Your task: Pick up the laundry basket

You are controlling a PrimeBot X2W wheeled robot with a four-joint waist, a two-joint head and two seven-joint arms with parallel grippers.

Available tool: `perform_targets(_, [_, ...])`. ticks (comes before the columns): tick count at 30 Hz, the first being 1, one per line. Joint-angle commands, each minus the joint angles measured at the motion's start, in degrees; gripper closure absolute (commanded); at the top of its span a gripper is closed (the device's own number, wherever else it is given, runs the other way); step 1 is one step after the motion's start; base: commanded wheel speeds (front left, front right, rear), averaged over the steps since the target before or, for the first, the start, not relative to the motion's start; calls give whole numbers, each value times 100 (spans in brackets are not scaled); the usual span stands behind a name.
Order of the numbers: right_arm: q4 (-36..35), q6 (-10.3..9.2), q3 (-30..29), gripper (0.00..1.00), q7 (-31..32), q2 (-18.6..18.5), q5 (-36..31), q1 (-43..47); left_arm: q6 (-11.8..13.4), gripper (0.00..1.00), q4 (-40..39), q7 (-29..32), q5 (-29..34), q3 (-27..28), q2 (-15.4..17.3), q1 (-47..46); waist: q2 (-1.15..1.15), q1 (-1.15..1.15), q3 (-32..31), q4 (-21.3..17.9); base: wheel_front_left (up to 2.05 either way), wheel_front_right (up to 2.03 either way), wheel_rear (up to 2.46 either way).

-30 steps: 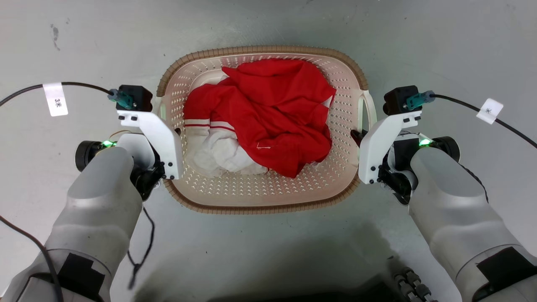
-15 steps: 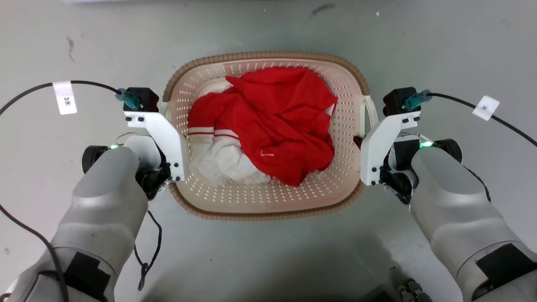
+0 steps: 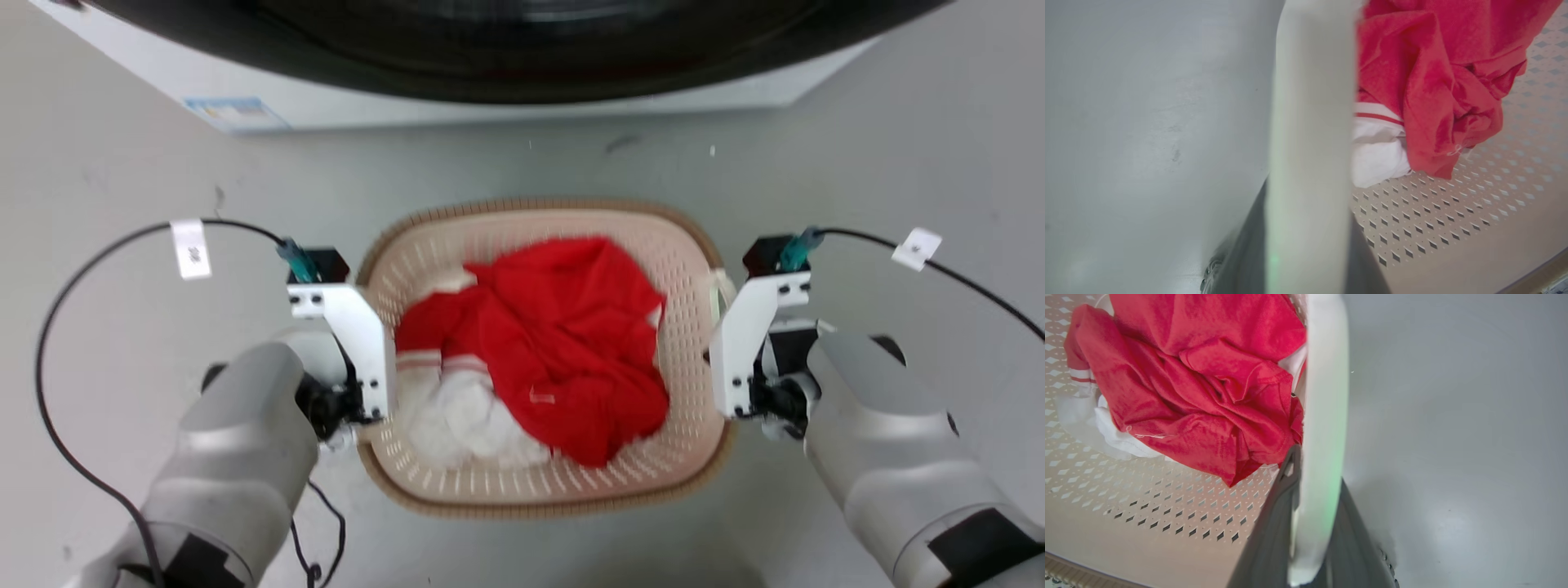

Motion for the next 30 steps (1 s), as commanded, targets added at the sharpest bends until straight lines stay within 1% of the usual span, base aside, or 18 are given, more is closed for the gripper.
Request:
perform_targets(1, [0,-6,20,100,85,-33,33,92,-27,100,-42,86,-57,-51,-79,106,0,0,-446,65,0,0,0])
perform_targets(7, [-1,-5,65,100,502,-21,92,337,-42,100,-16,407,-255,-179,-186,332,0,0,-1129,122,0,0,0])
perform_targets(8, [-1,-5,65,100,502,-21,92,337,-42,100,-16,407,-255,-179,-186,332,0,0,-1129,122,0,0,0])
perform_targets(15, [-5,-4,111,100,886,-9,145,535,-49,100,2,849,-505,-281,-263,534,0,0,-1810,162,0,0,0])
perform_targets(26, [-3,-4,143,100,1421,14,257,860,-49,100,106,1141,-761,-372,-274,846,0,0,-2680,102,0,0,0])
perform_targets(30, [0,-4,122,100,1643,-38,251,988,-49,100,123,1215,-828,-412,-295,987,0,0,-2964,89,0,0,0])
